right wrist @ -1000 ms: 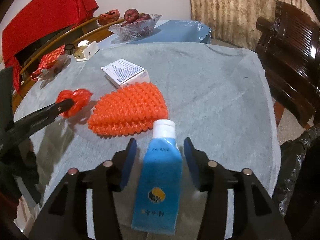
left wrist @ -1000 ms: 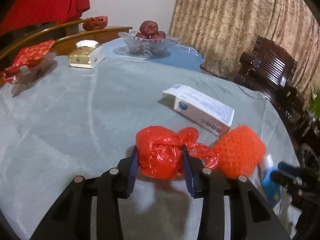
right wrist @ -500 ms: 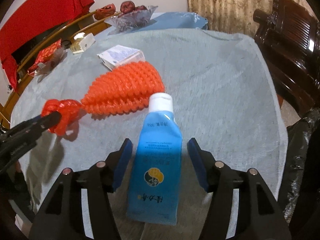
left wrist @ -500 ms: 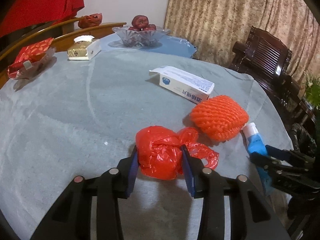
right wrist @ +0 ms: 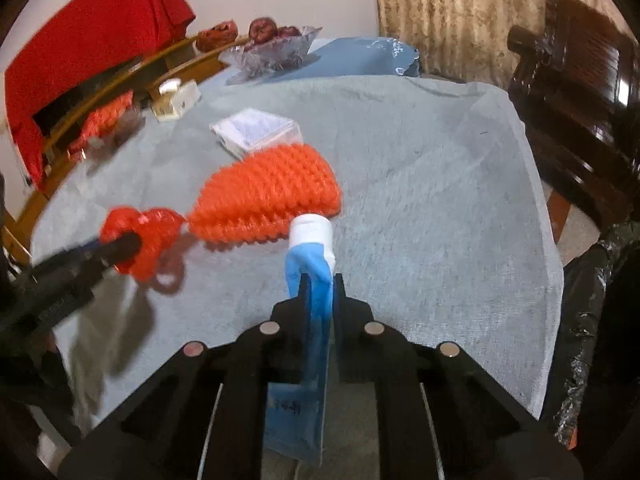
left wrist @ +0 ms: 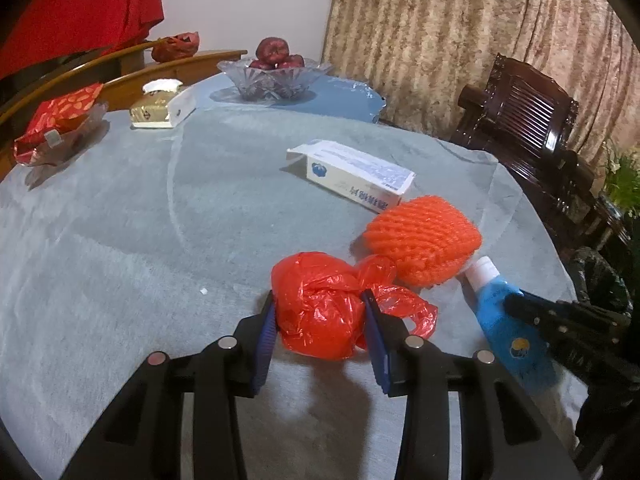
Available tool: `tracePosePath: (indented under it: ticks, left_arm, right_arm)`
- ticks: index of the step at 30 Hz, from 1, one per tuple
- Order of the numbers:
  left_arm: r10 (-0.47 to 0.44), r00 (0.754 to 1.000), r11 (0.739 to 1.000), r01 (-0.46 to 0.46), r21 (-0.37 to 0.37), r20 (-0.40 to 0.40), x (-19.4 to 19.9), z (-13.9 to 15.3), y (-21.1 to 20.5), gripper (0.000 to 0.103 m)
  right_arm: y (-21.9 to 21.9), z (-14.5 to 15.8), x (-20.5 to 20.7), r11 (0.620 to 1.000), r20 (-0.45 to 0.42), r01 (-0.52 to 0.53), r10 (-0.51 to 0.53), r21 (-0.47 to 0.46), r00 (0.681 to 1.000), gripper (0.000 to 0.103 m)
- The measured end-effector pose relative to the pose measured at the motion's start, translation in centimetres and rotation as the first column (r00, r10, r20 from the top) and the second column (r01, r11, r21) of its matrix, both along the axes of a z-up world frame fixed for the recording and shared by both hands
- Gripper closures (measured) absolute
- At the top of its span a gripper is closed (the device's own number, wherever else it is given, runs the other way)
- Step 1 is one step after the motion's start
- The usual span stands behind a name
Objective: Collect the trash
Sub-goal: 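Lift the red bag and blue tube off the table with both tools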
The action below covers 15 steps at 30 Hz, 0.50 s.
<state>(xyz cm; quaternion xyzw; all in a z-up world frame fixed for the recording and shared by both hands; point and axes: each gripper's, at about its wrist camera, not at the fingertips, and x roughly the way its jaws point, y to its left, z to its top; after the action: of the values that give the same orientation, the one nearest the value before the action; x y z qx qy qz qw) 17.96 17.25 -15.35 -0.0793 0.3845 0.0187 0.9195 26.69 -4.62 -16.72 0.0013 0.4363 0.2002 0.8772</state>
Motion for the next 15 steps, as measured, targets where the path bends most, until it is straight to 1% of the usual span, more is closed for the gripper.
tracePosePath:
  ticks: [2,3,5,7,9,11,12,15]
  left_arm:
    - [-0.011,1.000,1.000,0.011,0.000,0.008,-0.2,0.3,-0.5,0.062]
    - [-0.016,1.000,1.000,0.016,0.000,0.009,-0.2,0.4,-0.7,0.062]
    - [-0.022,1.000,1.000,0.022,-0.002,0.011,-0.4,0.4,-1.0,0.062]
    - [-0.025,1.000,1.000,0.025,-0.002,0.008,-0.6,0.4,-1.2,0.062]
    - [-0.028,1.000,1.000,0.028,-0.002,0.001,-0.7,0.2,-1.4,0.062]
    - [-0.030,1.000,1.000,0.030,-0.001,-0.003,-0.8,0.1,-1.5,0.062]
    - [-0.031,1.000,1.000,0.031,-0.001,-0.004,-0.8,0.0,-1.5,0.062]
    - [-0.033,0.999,0.999,0.033,0.000,-0.009,-0.6,-0.1,-1.5,0.062]
  right_arm:
    - [-0.2,0.2,0.1,1.000,-0.006,-0.005,0.005,-0.016,1.000,0.094]
    - [-0.3,0.2,0.1,1.000,-0.006,-0.006,0.006,-0.014,1.000,0.091]
    - [-0.5,0.2,0.0,1.000,-0.018,-0.005,0.005,-0.001,1.000,0.090]
    - [-0.6,0.0,-0.1,1.000,-0.027,-0.006,0.005,-0.002,1.000,0.080]
    - [-0.7,-0.5,-0.2,1.000,-0.041,-0.006,0.006,-0.001,0.999,0.078]
    - [-0.9,-1.0,-0.1,1.000,-0.072,-0.002,0.003,0.019,0.997,0.072]
    - [-1.0,-1.4,0.0,1.000,-0.090,0.002,0.001,0.030,0.996,0.071]
    - [-1.0,-1.7,0.0,0.999,-0.086,0.002,0.001,0.037,0.996,0.070]
